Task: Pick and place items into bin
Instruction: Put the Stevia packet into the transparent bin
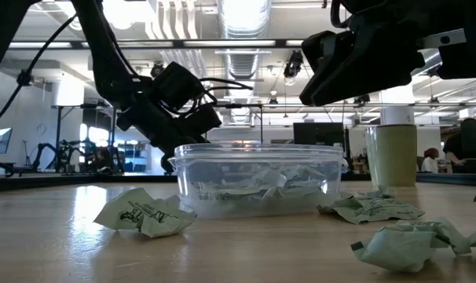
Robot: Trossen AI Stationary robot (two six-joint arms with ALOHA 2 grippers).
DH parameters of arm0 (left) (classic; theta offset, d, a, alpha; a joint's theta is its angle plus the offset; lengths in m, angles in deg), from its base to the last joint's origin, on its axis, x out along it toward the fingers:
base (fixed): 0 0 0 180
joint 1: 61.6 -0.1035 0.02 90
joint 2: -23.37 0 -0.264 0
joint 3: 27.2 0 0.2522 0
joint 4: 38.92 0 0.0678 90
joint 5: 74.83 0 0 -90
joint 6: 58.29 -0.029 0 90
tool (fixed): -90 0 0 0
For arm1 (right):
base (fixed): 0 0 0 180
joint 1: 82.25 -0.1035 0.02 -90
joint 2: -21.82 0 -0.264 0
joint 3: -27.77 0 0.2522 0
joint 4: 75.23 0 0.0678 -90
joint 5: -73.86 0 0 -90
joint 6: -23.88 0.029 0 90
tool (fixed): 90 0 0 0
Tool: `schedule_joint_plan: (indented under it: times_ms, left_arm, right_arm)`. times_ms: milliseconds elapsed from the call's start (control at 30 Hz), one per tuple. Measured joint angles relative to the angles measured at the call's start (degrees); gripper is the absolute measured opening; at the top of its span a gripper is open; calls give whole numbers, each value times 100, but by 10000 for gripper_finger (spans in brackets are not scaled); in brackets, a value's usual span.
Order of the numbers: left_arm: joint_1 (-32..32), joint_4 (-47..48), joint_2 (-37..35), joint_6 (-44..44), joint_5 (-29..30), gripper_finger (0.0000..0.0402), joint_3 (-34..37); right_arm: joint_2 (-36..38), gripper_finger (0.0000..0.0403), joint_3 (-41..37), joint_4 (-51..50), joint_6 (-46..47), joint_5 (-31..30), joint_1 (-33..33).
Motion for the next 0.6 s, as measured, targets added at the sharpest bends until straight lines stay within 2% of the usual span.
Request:
schedule_joint_plan:
  times_ms: [267, 600]
  left_arm:
    - [2, -49, 4, -9, -2, 136, 0]
    - [4, -23, 4, -57, -12, 39, 0]
  right_arm:
    - [0, 72, 0, -6, 4, 0, 0]
    - [0, 74, 0, -67, 4, -2, 0]
